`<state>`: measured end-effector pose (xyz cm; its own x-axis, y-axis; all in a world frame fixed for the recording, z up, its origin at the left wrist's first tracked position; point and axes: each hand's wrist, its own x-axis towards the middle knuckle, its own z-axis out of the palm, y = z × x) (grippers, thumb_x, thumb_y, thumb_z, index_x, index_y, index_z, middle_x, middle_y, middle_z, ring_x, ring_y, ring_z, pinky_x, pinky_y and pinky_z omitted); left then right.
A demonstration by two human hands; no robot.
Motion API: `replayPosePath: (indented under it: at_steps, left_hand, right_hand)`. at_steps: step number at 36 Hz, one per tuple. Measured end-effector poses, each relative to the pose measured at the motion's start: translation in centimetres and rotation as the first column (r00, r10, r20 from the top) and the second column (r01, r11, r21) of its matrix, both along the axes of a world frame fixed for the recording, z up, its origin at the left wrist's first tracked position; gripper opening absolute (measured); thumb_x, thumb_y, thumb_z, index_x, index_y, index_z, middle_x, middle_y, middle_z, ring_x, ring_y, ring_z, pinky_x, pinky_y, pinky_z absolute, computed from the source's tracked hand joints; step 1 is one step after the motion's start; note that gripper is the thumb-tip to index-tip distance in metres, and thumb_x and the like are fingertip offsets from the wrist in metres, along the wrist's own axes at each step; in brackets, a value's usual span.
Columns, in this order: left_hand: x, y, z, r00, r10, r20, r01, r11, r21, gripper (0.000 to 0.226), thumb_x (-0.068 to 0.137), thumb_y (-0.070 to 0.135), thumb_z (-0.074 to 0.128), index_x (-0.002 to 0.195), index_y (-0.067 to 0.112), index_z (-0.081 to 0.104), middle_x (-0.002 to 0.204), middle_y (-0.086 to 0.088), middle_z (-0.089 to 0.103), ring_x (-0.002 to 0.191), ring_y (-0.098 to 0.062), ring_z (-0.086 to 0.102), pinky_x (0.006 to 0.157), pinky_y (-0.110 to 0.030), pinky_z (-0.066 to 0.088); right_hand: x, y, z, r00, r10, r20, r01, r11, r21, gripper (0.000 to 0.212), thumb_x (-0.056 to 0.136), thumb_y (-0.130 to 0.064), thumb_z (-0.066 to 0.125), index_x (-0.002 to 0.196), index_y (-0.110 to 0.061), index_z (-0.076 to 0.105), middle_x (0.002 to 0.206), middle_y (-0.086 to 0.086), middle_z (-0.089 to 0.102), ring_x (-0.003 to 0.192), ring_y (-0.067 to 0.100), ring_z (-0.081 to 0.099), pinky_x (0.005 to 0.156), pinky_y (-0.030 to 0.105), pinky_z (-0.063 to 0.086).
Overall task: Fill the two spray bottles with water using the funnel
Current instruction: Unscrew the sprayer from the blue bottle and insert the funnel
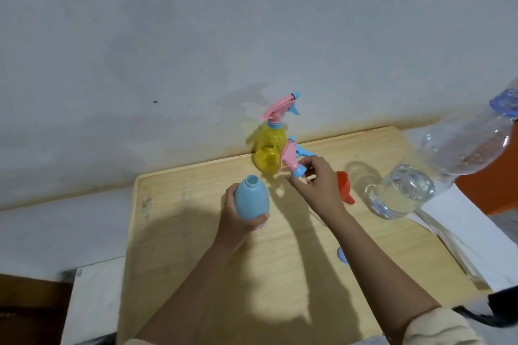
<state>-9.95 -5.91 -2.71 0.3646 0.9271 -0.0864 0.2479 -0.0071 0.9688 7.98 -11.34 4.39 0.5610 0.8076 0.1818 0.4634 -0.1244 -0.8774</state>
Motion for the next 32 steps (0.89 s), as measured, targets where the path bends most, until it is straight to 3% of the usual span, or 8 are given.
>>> replayPosePath:
  at_steps: [4,9,12,15,18,23,27,32]
  left_hand:
    - [0.2,-0.4,-0.9,1.0,-0.022,0.021,0.021,0.999,0.031,0.081,0.043,0.04,0.083,0.105,0.061,0.035,0.12,-0.002,0.05,0.105,-0.022,0.056,0.081,-0.041,0.055]
    - [0.6,-0.8,-0.9,0.999,-0.022,0.024,0.021,0.998,0.066,0.08,0.044,0.043,0.08,0.107,0.06,0.033,0.118,0.01,0.047,0.105,-0.009,0.052,0.08,-0.029,0.051]
    - [0.8,-1.0,-0.8,1.0,-0.016,-0.001,0.016,0.996,0.088,0.079,0.045,0.048,0.077,0.111,0.045,0.034,0.117,0.016,0.044,0.105,0.002,0.049,0.079,-0.017,0.045]
    - [1.0,-1.0,-0.8,1.0,-0.019,0.001,0.018,0.993,0.113,0.079,0.046,0.047,0.078,0.111,0.037,0.035,0.116,0.016,0.043,0.103,0.008,0.048,0.081,-0.019,0.046]
    - [1.0,-1.0,-0.8,1.0,-0.006,0.008,0.005,0.989,0.145,0.076,0.048,0.045,0.08,0.11,0.036,0.036,0.114,0.016,0.044,0.1,0.008,0.048,0.081,-0.021,0.049]
    - [1.0,-1.3,-0.8,1.0,0.019,0.004,-0.02,0.989,0.147,0.073,0.053,0.049,0.078,0.112,0.038,0.037,0.116,0.016,0.045,0.101,0.007,0.048,0.079,-0.012,0.045]
    - [1.0,-1.5,-0.8,0.997,0.07,-0.032,-0.064,0.986,0.152,0.074,0.05,0.053,0.077,0.112,0.044,0.039,0.119,0.007,0.043,0.108,-0.008,0.047,0.086,-0.026,0.047]
    - [1.0,-1.7,-1.2,0.989,0.115,-0.088,-0.099,0.981,0.168,0.085,0.047,0.057,0.075,0.121,0.036,0.039,0.119,0.006,0.036,0.112,-0.014,0.043,0.093,-0.033,0.045]
  right_hand:
    - [0.2,-1.3,-3.9,0.999,0.033,0.035,-0.027,0.986,-0.162,0.025,0.07,-0.013,0.077,0.082,-0.012,0.056,0.086,0.006,0.056,0.075,0.016,0.049,0.067,0.022,0.035]
    - [-0.3,-2.0,-7.3,0.992,0.092,0.082,-0.062,0.947,-0.315,0.026,0.072,-0.018,0.074,0.092,-0.011,0.06,0.098,0.007,0.059,0.092,0.019,0.054,0.071,0.019,0.033]
    - [-0.6,-2.0,-8.3,0.987,0.093,0.128,-0.032,0.912,-0.41,0.031,0.074,-0.019,0.071,0.1,-0.007,0.061,0.105,0.011,0.058,0.099,0.024,0.054,0.079,0.027,0.041]
    - [-0.7,-1.9,-8.5,0.981,0.103,0.162,-0.018,0.891,-0.454,0.032,0.076,-0.018,0.068,0.104,-0.006,0.06,0.107,0.011,0.056,0.099,0.025,0.053,0.083,0.032,0.042]
    - [-0.7,-1.7,-8.7,0.98,0.109,0.167,-0.02,0.886,-0.463,0.031,0.075,-0.017,0.069,0.102,-0.005,0.058,0.106,0.012,0.057,0.099,0.026,0.052,0.08,0.032,0.04]
    - [-0.6,-1.3,-8.8,0.979,0.12,0.166,-0.029,0.884,-0.466,0.034,0.076,-0.02,0.07,0.103,-0.005,0.057,0.107,0.013,0.056,0.102,0.027,0.05,0.082,0.033,0.039]
    - [-0.3,-1.6,-8.7,0.978,0.133,0.158,-0.047,0.889,-0.456,0.037,0.074,-0.022,0.072,0.104,-0.005,0.057,0.107,0.011,0.057,0.103,0.027,0.051,0.084,0.032,0.041]
    - [0.9,-2.8,-6.8,0.98,0.09,0.176,-0.052,0.976,-0.21,0.024,0.077,-0.013,0.071,0.095,-0.004,0.059,0.097,0.009,0.059,0.095,0.023,0.051,0.079,0.027,0.037]
